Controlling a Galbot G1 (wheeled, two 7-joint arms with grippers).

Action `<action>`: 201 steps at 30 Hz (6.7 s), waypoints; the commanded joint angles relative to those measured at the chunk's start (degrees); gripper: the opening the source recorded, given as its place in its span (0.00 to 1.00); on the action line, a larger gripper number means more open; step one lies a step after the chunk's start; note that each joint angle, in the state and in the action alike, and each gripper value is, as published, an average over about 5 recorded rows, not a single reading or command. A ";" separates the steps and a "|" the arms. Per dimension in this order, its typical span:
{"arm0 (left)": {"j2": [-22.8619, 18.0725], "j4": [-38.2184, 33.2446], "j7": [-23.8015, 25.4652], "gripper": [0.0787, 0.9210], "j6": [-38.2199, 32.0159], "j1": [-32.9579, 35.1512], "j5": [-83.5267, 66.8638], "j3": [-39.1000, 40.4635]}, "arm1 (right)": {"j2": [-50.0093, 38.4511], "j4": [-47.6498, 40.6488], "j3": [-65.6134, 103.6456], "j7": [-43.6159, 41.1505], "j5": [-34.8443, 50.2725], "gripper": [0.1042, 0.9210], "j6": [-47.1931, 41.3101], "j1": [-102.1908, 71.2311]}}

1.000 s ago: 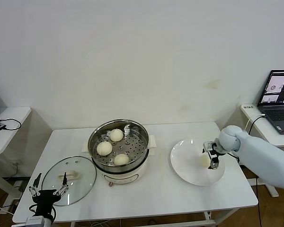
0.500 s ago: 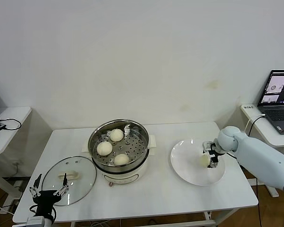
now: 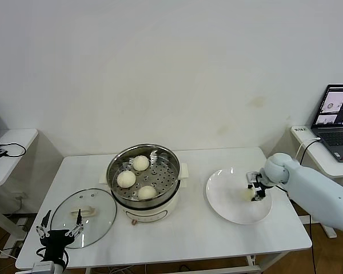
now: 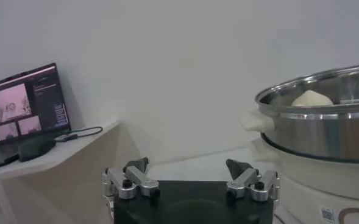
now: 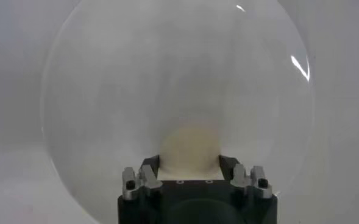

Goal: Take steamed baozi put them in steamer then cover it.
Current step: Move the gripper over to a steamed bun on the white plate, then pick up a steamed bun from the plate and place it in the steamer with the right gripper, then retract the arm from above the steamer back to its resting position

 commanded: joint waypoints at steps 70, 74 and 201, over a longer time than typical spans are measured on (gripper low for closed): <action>-0.58 -1.40 -0.02 0.88 -0.03 -0.14 0.12 0.33 | 29.60 8.58 -30.58 21.54 39.82 0.52 -28.23 28.41; -0.57 -1.34 -0.04 0.88 -0.03 -0.18 0.08 0.29 | 29.64 8.32 -30.24 21.63 39.87 0.53 -28.25 28.22; 13.23 39.75 -1.37 0.64 -10.79 -26.76 74.96 7.78 | 33.22 34.76 86.31 50.17 18.56 0.88 30.49 -82.60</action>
